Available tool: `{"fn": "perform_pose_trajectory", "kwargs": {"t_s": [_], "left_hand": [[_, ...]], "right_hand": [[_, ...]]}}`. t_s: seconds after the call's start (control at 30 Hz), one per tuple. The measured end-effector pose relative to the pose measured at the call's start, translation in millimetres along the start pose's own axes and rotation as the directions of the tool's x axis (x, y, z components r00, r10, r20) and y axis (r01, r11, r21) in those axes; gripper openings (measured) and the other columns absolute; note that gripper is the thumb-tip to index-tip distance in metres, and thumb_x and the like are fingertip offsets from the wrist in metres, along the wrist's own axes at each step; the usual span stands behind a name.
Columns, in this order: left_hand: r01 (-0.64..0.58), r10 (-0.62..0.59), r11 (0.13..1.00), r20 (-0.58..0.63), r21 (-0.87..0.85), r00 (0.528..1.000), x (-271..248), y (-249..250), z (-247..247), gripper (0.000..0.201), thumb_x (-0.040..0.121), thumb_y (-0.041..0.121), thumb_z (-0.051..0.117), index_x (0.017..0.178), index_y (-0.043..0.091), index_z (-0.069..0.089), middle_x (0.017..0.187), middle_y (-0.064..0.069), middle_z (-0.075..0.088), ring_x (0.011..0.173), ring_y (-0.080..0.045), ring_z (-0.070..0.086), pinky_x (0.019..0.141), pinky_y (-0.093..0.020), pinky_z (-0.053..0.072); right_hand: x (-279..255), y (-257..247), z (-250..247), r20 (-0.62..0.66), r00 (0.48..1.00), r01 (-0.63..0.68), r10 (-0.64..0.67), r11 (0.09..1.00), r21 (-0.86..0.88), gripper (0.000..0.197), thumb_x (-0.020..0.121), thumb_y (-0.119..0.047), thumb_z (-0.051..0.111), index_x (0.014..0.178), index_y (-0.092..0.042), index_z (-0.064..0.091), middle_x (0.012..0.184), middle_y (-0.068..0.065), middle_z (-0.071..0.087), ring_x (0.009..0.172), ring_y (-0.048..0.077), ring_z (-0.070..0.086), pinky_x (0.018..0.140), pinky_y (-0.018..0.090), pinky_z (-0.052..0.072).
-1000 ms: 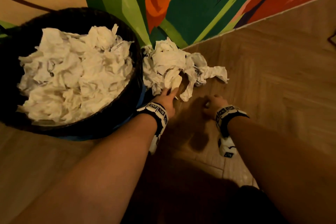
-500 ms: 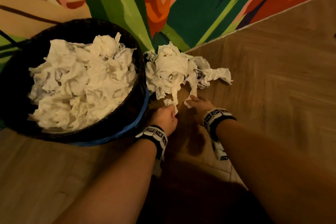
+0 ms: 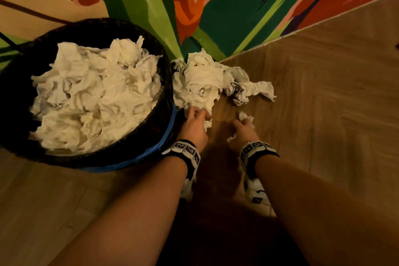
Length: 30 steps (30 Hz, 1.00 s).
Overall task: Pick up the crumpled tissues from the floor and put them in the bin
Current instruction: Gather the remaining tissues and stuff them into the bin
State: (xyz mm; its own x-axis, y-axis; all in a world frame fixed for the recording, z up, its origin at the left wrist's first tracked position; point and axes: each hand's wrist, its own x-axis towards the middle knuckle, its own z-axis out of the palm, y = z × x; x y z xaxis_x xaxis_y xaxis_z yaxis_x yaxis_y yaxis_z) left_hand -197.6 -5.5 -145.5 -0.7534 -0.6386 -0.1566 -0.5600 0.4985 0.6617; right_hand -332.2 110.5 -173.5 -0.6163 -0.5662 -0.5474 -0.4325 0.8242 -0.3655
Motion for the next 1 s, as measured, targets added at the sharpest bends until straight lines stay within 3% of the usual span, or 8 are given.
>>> {"fn": "perform_pose_trajectory", "kwargs": {"t_s": [0.13, 0.33, 0.47, 0.67, 0.73, 0.8, 0.9, 1.0], "left_hand": [[-0.051, 0.049, 0.998, 0.056, 0.031, 0.997, 14, 5, 0, 0.053, 0.078, -0.012, 0.05, 0.118, 0.021, 0.055, 0.137, 0.002, 0.031, 0.11, -0.025, 0.053, 0.089, -0.037, 0.052], [-0.061, -0.019, 0.967, 0.31, 0.248, 0.951, 40, 14, 7, 0.076, 0.083, 0.001, 0.056, 0.15, 0.026, 0.029, 0.161, 0.002, -0.003, 0.131, -0.033, 0.042, 0.104, -0.045, 0.044], [-0.069, -0.123, 0.904, 0.411, 0.423, 0.903, 40, 5, 22, 0.073, 0.092, 0.005, 0.046, 0.155, 0.017, 0.012, 0.162, 0.001, 0.003, 0.135, -0.031, 0.037, 0.112, -0.039, 0.034], [-0.054, -0.018, 0.945, 0.217, 0.322, 0.976, 24, -6, 31, 0.055, 0.088, 0.003, 0.054, 0.14, 0.017, 0.041, 0.142, -0.005, 0.035, 0.116, -0.032, 0.052, 0.097, -0.044, 0.047], [0.031, -0.066, 0.978, 0.17, 0.205, 0.983, 19, -7, 32, 0.061, 0.09, 0.006, 0.054, 0.146, 0.022, 0.034, 0.141, -0.008, 0.039, 0.117, -0.032, 0.052, 0.098, -0.042, 0.045], [0.126, -0.155, 0.979, 0.179, 0.16, 0.972, 12, -10, 32, 0.065, 0.093, 0.012, 0.054, 0.15, 0.025, 0.026, 0.135, -0.011, 0.048, 0.114, -0.03, 0.054, 0.097, -0.039, 0.044], [0.233, -0.243, 0.969, 0.137, 0.088, 0.96, -5, -14, 33, 0.046, 0.093, 0.015, 0.056, 0.139, 0.021, 0.049, 0.127, -0.014, 0.057, 0.11, -0.03, 0.058, 0.096, -0.04, 0.048], [0.301, -0.306, 0.952, 0.105, 0.054, 0.946, -22, -16, 28, 0.027, 0.091, 0.01, 0.057, 0.114, 0.019, 0.067, 0.122, -0.012, 0.058, 0.102, -0.03, 0.06, 0.088, -0.033, 0.05]], "right_hand": [[-5, 9, -5, -0.019, 1.0, -0.011, 0.011, 1.0, -0.01, 0.066, 0.081, -0.015, 0.065, 0.141, -0.032, 0.042, 0.154, 0.007, 0.02, 0.134, 0.033, 0.037, 0.102, 0.038, 0.044], [-1, 8, -29, -0.078, 0.992, -0.091, 0.102, 0.987, 0.134, 0.026, 0.086, -0.019, 0.062, 0.11, -0.024, 0.068, 0.104, 0.001, 0.062, 0.084, 0.015, 0.062, 0.078, 0.029, 0.056], [-3, 12, -33, -0.142, 0.986, -0.068, 0.091, 0.985, 0.159, 0.003, 0.088, -0.025, 0.062, 0.087, -0.027, 0.065, 0.1, 0.002, 0.065, 0.084, 0.017, 0.063, 0.077, 0.031, 0.056], [2, 18, -31, -0.222, 0.972, -0.029, 0.074, 0.98, 0.197, 0.012, 0.084, -0.017, 0.065, 0.092, -0.025, 0.066, 0.127, 0.004, 0.047, 0.114, 0.024, 0.051, 0.086, 0.026, 0.044], [0, 18, -29, -0.195, 0.977, -0.04, 0.084, 0.975, 0.219, 0.023, 0.082, -0.019, 0.07, 0.101, -0.028, 0.063, 0.131, 0.004, 0.04, 0.117, 0.026, 0.048, 0.083, 0.024, 0.04], [-2, 17, -29, -0.154, 0.983, -0.064, 0.104, 0.968, 0.244, 0.036, 0.079, -0.02, 0.073, 0.112, -0.029, 0.062, 0.13, 0.004, 0.041, 0.117, 0.028, 0.048, 0.084, 0.027, 0.043], [-7, 15, -29, -0.066, 0.987, -0.121, 0.149, 0.942, 0.313, 0.037, 0.08, -0.018, 0.072, 0.113, -0.032, 0.062, 0.122, 0.002, 0.052, 0.107, 0.024, 0.058, 0.087, 0.037, 0.056], [-16, 16, -29, -0.075, 0.989, -0.1, 0.131, 0.94, 0.326, 0.02, 0.083, -0.02, 0.067, 0.101, -0.03, 0.065, 0.106, -0.001, 0.06, 0.091, 0.017, 0.063, 0.074, 0.031, 0.058]]}}
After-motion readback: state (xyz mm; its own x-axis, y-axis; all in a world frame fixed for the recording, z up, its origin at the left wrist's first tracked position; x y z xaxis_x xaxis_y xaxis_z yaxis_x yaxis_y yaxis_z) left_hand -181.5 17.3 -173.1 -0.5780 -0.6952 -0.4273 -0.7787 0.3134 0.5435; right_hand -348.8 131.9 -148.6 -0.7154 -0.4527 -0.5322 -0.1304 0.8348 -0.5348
